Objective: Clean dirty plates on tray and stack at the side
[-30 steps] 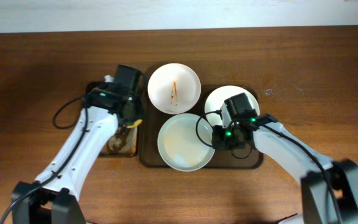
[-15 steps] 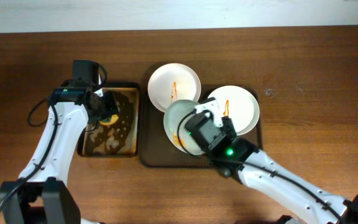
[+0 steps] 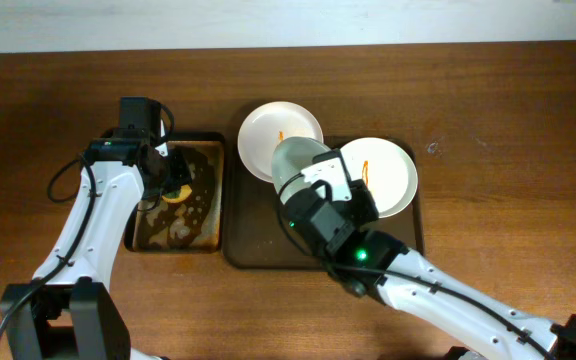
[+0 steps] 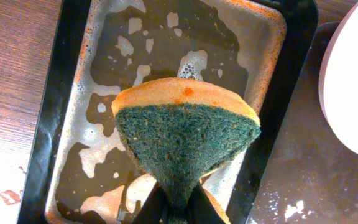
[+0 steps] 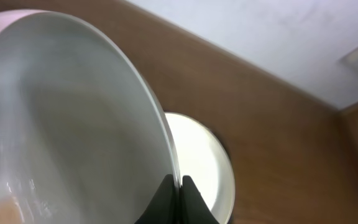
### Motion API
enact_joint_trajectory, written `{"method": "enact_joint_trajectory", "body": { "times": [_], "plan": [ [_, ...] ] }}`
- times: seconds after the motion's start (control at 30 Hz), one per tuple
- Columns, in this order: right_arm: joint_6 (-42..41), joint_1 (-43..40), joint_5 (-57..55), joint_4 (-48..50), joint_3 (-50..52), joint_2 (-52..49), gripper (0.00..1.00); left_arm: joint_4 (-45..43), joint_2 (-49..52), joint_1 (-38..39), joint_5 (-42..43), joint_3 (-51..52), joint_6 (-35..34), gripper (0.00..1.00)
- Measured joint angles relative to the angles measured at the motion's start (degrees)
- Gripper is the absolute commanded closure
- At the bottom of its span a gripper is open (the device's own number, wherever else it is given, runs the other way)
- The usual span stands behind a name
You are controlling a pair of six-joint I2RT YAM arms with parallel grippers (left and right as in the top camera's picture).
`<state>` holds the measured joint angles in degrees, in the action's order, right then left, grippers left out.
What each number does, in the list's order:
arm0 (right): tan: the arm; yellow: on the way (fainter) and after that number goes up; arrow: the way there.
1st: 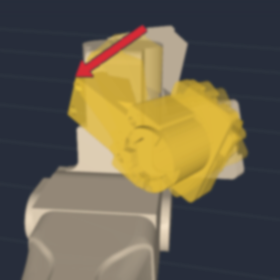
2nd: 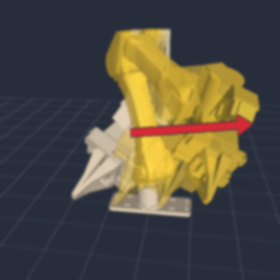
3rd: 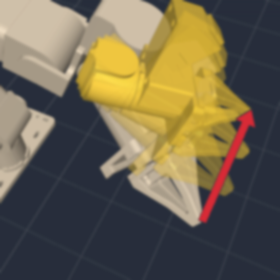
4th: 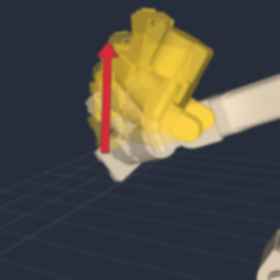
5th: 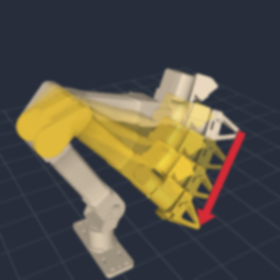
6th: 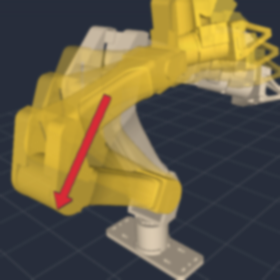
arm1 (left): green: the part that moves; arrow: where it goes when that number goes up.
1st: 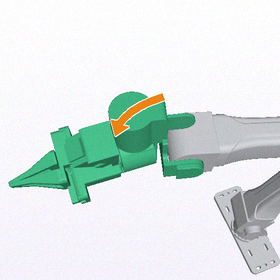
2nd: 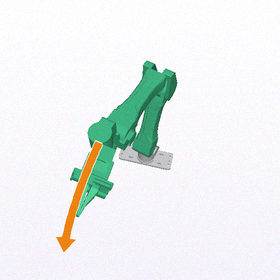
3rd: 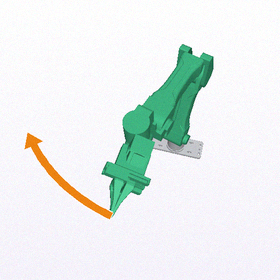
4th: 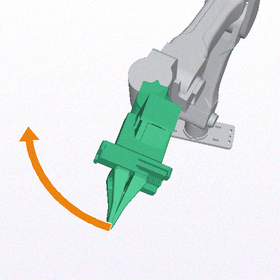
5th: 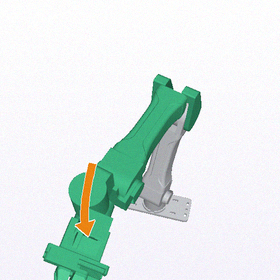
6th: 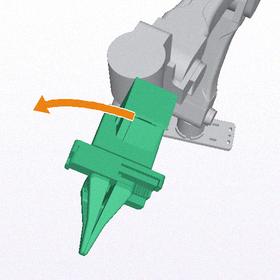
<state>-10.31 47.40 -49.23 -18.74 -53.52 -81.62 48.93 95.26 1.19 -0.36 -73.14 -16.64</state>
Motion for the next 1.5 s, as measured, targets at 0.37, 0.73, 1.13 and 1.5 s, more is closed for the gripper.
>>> {"method": "enact_joint_trajectory", "body": {
  "times": [0.37, 0.73, 1.13, 1.5],
  "plan": [
    [-16.0, -51.5, 45.5, -16.3, -3.6, 5.7, 0.96, 0.1, 0.0, 0.0, 0.0, 0.0, 0.0, 1.0],
    [-11.8, -76.6, 55.8, -15.7, -3.7, -11.7, 0.74, 0.2, 0.0, 0.0, 0.7, 0.0, 0.0, 1.0],
    [6.3, -44.3, 71.3, -16.5, -13.4, -7.1, 0.45, 0.2, 0.0, 0.0, 1.1, 0.0, 0.0, 1.0],
    [3.9, -31.9, 66.1, -8.9, -31.0, -33.7, 0.47, 0.3, 0.0, 0.0, 1.1, 0.0, 0.0, 1.0]
  ]
}}
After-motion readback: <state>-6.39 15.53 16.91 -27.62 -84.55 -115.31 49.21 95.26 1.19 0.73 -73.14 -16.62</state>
